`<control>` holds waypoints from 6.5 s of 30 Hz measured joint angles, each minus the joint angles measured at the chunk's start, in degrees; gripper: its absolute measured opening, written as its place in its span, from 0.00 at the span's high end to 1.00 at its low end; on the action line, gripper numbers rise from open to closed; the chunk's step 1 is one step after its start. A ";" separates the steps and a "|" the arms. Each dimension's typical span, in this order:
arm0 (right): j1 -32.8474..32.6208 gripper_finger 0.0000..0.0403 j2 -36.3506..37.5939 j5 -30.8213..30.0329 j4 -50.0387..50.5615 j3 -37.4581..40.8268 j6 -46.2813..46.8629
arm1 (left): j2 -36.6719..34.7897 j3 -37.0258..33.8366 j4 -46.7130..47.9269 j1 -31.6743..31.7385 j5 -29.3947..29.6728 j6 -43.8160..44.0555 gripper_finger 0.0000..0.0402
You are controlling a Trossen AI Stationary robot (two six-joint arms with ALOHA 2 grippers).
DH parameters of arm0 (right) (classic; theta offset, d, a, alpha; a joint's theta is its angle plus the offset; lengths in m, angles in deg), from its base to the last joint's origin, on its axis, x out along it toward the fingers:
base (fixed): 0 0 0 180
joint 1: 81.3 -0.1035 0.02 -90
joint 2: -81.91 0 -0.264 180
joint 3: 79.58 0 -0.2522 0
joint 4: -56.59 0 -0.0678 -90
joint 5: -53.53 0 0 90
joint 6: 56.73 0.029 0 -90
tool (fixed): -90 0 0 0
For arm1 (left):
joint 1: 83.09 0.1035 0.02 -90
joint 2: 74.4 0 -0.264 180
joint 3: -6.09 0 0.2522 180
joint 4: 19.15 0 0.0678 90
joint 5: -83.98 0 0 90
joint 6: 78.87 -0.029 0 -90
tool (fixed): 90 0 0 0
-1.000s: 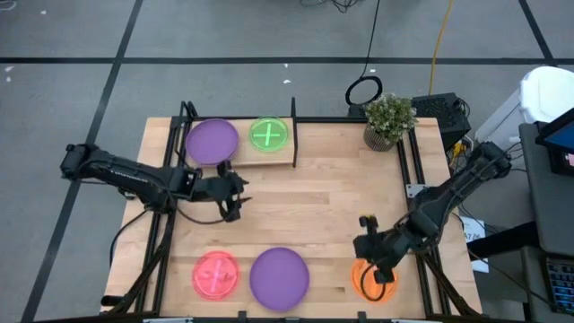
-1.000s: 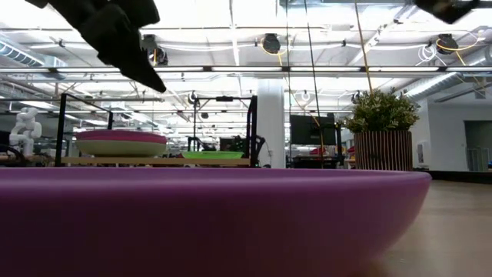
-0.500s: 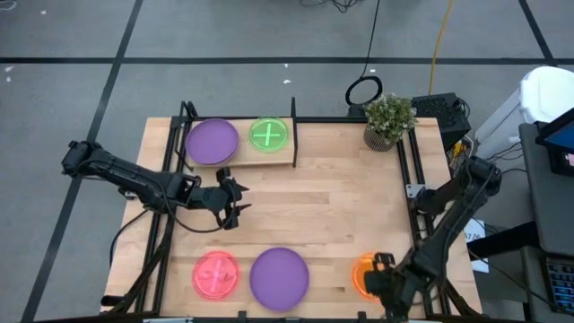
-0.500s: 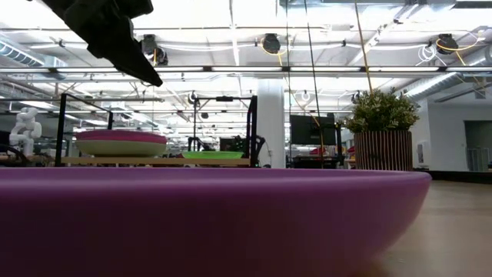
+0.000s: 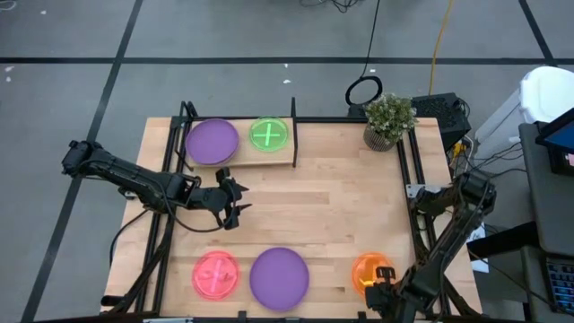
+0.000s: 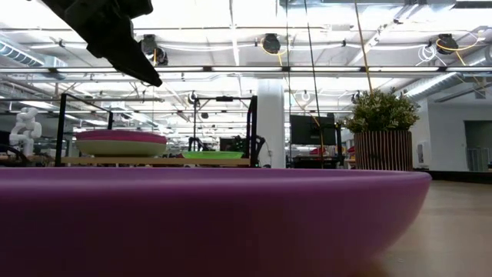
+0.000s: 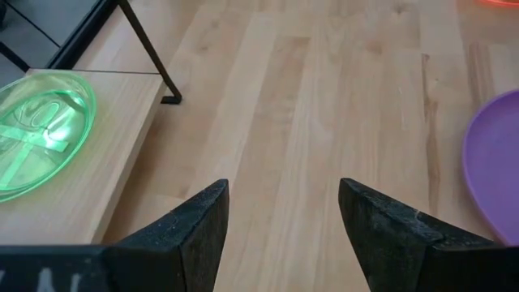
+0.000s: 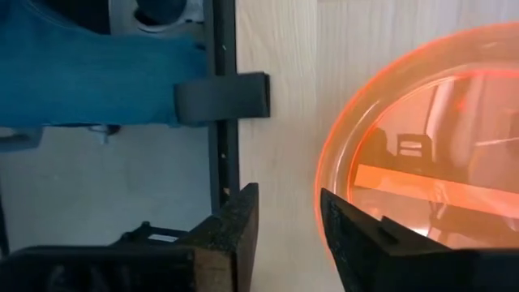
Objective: Place and stack plates onto a shelf
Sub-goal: Stack the orange transparent plate into the green transparent plate on the shelf
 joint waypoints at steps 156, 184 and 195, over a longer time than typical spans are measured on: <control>77.27 1.00 -17.05 -3.04 -37.49 -18.84 -93.27 | 4.37 0.02 -5.49 -4.85 3.51 2.40 0.41; 74.92 1.00 -17.08 -7.15 -42.15 -14.99 -98.84 | 4.37 0.02 -6.01 -4.72 3.78 0.37 0.41; 73.23 1.00 -17.08 -10.37 -41.50 -15.02 -104.34 | 4.37 0.02 -6.10 -4.72 3.90 0.44 0.41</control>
